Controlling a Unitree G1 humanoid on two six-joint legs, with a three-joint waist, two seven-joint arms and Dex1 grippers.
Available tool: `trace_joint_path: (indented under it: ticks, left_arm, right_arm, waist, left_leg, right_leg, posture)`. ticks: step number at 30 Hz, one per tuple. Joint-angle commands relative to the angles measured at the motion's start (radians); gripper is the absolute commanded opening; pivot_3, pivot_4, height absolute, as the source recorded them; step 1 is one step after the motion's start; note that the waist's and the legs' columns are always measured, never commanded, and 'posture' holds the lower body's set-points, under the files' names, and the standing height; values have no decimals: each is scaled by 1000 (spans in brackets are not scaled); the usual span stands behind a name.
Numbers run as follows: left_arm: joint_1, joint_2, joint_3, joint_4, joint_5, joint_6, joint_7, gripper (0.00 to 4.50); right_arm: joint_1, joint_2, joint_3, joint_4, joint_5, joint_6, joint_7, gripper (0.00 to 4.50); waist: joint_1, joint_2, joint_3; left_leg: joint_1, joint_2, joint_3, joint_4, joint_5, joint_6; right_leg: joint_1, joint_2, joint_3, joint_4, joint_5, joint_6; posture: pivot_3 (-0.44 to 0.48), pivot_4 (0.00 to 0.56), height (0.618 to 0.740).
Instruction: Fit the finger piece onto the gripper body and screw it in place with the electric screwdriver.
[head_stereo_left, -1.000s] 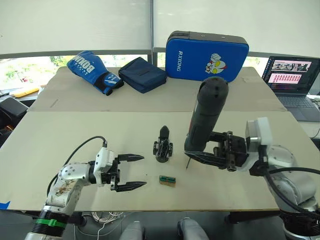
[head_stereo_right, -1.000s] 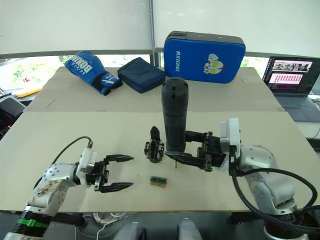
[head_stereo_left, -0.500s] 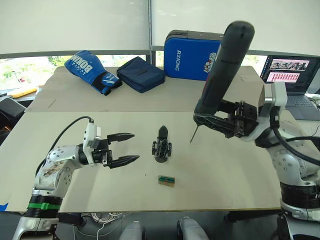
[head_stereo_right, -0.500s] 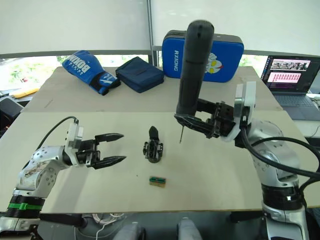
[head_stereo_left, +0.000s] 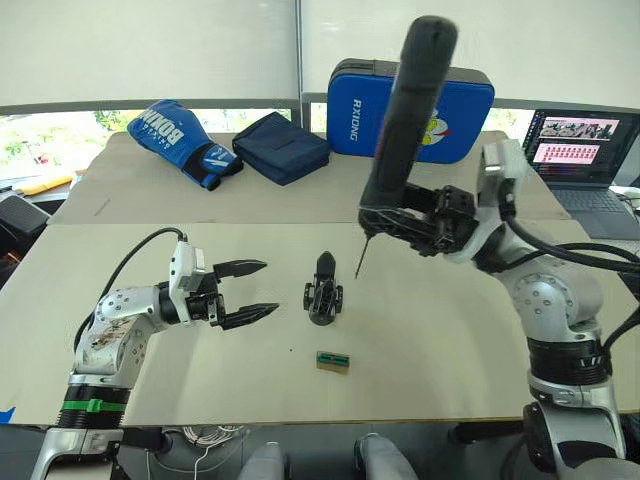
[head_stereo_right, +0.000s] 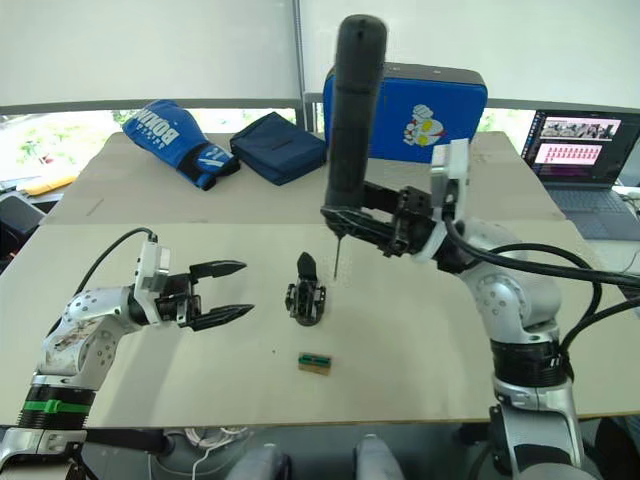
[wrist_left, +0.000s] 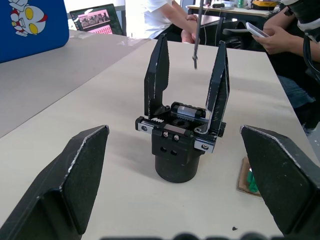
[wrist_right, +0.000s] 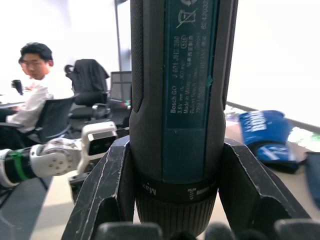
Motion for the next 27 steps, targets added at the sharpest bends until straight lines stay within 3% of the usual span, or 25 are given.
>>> trace_joint_path:
  ticks: [1,12,27]
  left_arm:
    - [4,-4,13,13,7,-32,-12,4500]
    - [7,-27,5,119,48,-129,-66,4500]
    - [40,-58,-37,54,55,-122,-55,4500]
  right_arm:
    - [-50,34,7,-45,-6,-24,-5,1905]
    - [-88,117,79,5,-115,-94,41,1905]
    - [-97,172,110,27,-157,-81,53,1905]
  waist:
    - [-1,0,0]
    - [0,0,0]
    - [-2,0,0]
  left_leg:
    - [0,0,0,0,0,0]
    - [0,0,0,0,0,0]
    - [-2,0,-1,0,0,0]
  right_leg:
    - [0,0,0,0,0,0]
    - [-1,0,0,0,0,0]
    - [-3,0,-1,1,1,-1]
  posture:
    - [0,150,740]
    - [0,150,740]
    - [0,150,740]
